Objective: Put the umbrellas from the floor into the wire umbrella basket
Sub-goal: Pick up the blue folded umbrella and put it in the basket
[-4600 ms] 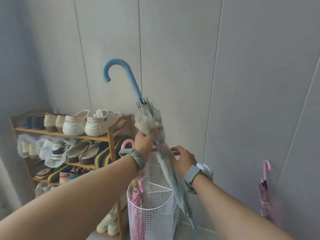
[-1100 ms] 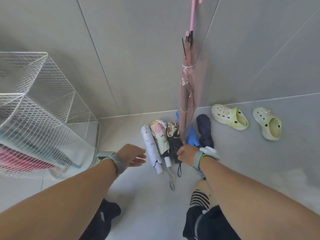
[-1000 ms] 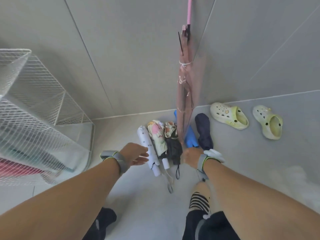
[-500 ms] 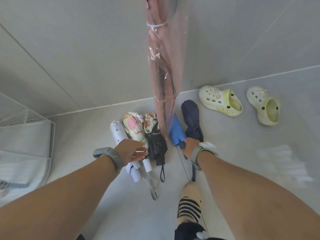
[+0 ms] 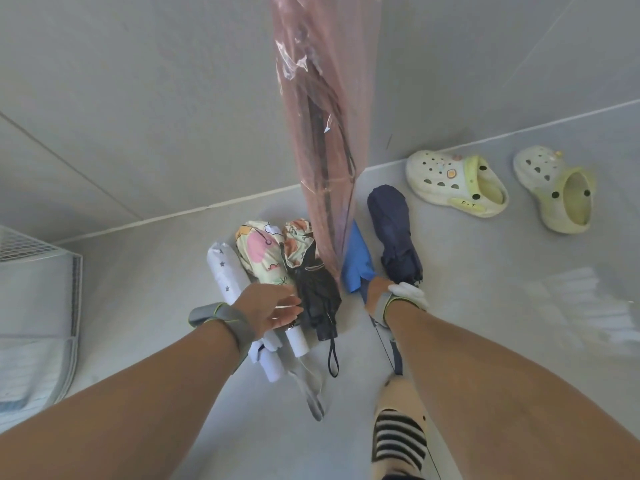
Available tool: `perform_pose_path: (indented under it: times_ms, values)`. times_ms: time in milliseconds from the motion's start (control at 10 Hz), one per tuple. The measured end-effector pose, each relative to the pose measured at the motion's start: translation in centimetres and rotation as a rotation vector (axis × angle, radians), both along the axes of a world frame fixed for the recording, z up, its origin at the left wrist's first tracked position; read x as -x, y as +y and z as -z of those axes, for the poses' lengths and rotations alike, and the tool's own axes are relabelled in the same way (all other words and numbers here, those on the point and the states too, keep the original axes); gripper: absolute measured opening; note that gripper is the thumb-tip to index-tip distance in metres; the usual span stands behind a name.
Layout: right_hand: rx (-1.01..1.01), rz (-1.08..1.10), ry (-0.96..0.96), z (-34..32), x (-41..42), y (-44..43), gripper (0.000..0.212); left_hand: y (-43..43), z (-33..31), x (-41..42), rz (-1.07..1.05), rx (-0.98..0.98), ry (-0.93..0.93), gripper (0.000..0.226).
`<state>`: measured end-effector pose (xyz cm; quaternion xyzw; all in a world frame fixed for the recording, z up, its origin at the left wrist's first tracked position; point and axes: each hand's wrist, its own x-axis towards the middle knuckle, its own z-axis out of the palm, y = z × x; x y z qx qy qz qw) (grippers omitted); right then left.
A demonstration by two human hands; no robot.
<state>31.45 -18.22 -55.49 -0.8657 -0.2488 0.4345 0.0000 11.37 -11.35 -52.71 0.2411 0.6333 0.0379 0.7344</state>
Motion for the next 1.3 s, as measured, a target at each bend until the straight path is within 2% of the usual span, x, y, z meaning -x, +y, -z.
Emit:
perform_pose_path:
  times_ms: [200,400,500,600,700,800,900,1000,1100,1200,1300]
  values:
    - [-0.057,-0.040,-0.061,-0.8,0.7,0.4,0.044,-0.8,-1.0,-1.0,0.078,-0.039,0.011,0.015]
    - [-0.175,-0.003,-0.112,-6.6,-0.1,0.3,0.038,-0.8,-5.2,-0.9,0.170,-0.131,0.005,0.023]
    - [-0.155,0.131,0.019,-10.3,0.3,-0.5,0.040,-0.9,-8.2,-0.3,0.178,-0.180,-0.020,0.027]
    - [-0.131,0.139,0.131,-16.3,0.5,-1.1,0.044,-1.6,-11.7,0.4,0.172,-0.228,-0.058,0.028]
    - [-0.090,0.042,0.218,-23.0,0.4,-1.5,0.045,-3.4,-15.5,1.8,0.192,-0.241,-0.090,0.028]
    - [0.004,-0.094,0.201,-28.5,1.4,-2.5,0.026,-4.8,-19.1,3.6,0.169,-0.247,-0.112,0.022]
    - [0.145,-0.332,0.103,-33.5,3.7,-3.4,0.017,-6.1,-22.9,5.7,0.108,-0.266,-0.131,0.009]
    - [0.353,-0.245,0.174,-35.6,5.6,-4.5,0.028,-7.2,-25.4,8.0,0.056,-0.255,-0.133,0.009]
    - [0.245,-0.184,0.231,-36.7,8.0,-4.7,0.036,-7.9,-27.0,11.1,0.076,-0.220,-0.095,0.017]
    - [0.028,-0.065,0.389,-37.3,12.1,-3.8,0.040,-7.7,-28.5,14.3,0.062,-0.184,-0.097,0.033]
    - [-0.216,-0.077,0.411,-38.0,16.8,-1.7,0.040,-6.5,-30.0,17.0,-0.110,-0.227,-0.274,0.048]
